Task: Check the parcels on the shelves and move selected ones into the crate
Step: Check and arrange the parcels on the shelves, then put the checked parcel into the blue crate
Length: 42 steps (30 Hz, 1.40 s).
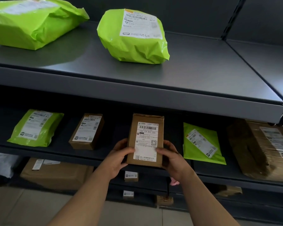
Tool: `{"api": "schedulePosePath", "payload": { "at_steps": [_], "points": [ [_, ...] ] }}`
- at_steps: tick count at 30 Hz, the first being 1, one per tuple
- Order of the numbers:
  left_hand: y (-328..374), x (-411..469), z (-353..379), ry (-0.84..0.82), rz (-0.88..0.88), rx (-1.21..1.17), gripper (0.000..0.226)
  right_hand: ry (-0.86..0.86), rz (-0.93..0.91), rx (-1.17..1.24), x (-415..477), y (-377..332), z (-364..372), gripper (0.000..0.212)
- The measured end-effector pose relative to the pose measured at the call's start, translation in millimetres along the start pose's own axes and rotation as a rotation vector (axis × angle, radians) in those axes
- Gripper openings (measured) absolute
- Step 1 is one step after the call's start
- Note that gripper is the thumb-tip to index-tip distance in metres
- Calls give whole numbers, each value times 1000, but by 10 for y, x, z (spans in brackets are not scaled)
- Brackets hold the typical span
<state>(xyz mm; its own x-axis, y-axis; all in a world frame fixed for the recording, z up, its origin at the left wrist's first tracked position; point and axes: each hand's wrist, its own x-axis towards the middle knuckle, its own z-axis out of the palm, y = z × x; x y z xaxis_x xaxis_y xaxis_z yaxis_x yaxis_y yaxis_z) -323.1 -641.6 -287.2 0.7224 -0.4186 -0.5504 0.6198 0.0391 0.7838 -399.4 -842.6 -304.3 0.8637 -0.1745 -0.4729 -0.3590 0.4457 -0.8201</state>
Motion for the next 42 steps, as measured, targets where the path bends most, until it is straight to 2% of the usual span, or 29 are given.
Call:
{"api": "schedulePosePath", "payload": {
  "at_steps": [8, 13, 17, 21, 26, 31, 35, 39, 42],
  "points": [
    [70, 70, -16, -33, -43, 76, 54, 107, -19, 20, -8, 11, 83, 54],
    [155, 91, -79, -112, -57, 176, 57, 208, -32, 103, -125, 49, 169, 37],
    [289, 129, -87, -205, -68, 264, 64, 300, -67, 201, -317, 85, 235, 36],
    [376, 157, 39, -345, -67, 330, 60, 421, -154, 285, -625, 110, 335, 41],
    [326, 82, 326, -523, -94, 433, 57, 546, -226, 382, -1115, 236, 333, 52],
    [98, -159, 761, -675, -123, 509, 53, 727, -267, 395, -1731, 371, 235, 40],
    [-144, -379, 1162, -783, -168, 588, 63, 872, -294, 430, -2186, 510, 103, 37],
    [-439, -657, 1631, -871, -208, 624, 42, 996, -330, 486, -2612, 661, -136, 33],
    [-713, -839, 2015, -923, -239, 663, 48, 1060, -354, 531, -2931, 780, -399, 34]
  ]
}}
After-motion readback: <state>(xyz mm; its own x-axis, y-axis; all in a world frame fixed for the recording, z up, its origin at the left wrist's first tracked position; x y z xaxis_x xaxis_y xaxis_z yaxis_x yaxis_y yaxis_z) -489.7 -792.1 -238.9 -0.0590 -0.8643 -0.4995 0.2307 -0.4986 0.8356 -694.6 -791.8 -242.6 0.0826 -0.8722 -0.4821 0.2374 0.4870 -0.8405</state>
